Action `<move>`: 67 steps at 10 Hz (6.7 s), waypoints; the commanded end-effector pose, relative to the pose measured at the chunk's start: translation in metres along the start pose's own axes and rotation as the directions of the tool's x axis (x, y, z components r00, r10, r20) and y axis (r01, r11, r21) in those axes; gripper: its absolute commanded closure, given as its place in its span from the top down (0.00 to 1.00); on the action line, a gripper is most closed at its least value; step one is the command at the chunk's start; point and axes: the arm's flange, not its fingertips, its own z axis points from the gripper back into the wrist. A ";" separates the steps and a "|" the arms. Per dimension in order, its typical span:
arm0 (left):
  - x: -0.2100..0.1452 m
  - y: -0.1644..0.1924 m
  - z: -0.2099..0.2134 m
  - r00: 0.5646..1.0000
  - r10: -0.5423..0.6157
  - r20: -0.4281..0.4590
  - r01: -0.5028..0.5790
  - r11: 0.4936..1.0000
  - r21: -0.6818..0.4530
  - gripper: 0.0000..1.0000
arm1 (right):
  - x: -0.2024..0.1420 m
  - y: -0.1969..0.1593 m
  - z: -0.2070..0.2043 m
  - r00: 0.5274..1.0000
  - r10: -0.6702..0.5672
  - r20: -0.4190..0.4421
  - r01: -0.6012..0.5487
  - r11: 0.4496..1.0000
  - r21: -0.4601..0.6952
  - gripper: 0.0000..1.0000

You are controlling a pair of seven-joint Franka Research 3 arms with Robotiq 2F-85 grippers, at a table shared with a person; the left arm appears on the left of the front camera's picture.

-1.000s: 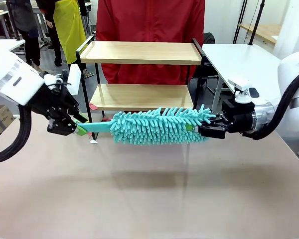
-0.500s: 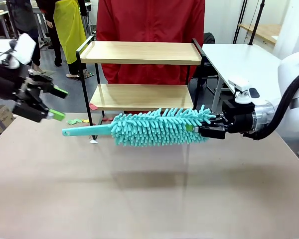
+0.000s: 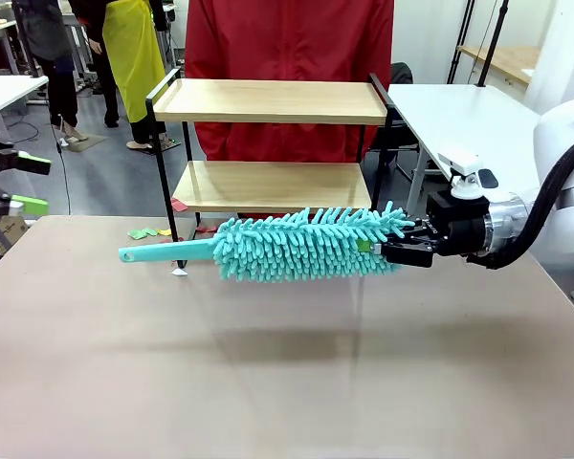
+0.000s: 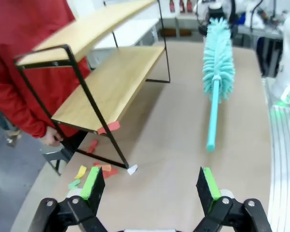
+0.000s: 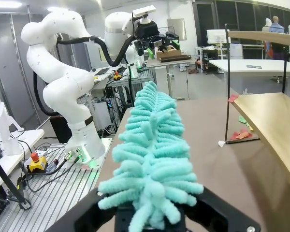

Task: Clean the shelf.
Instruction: Hand the Duster back to the human.

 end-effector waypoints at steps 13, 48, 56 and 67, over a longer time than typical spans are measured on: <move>-0.007 0.000 0.004 1.000 0.008 0.017 -0.008 1.000 0.005 1.00 | 0.111 0.082 0.111 0.751 0.449 0.483 -0.049 0.769 -0.638 0.16; -0.007 0.000 0.004 1.000 0.008 0.017 -0.008 1.000 0.005 1.00 | 0.054 0.049 0.211 0.986 -0.008 0.166 0.166 0.132 -0.977 0.16; -0.007 0.000 0.004 1.000 0.008 0.017 -0.008 1.000 0.005 1.00 | 0.054 0.049 0.207 0.990 -0.014 0.143 0.144 0.121 -0.982 0.96; -0.007 0.000 0.004 1.000 0.008 0.017 -0.008 1.000 0.005 1.00 | 0.167 0.124 0.321 0.726 0.142 0.673 0.616 0.300 -0.728 1.00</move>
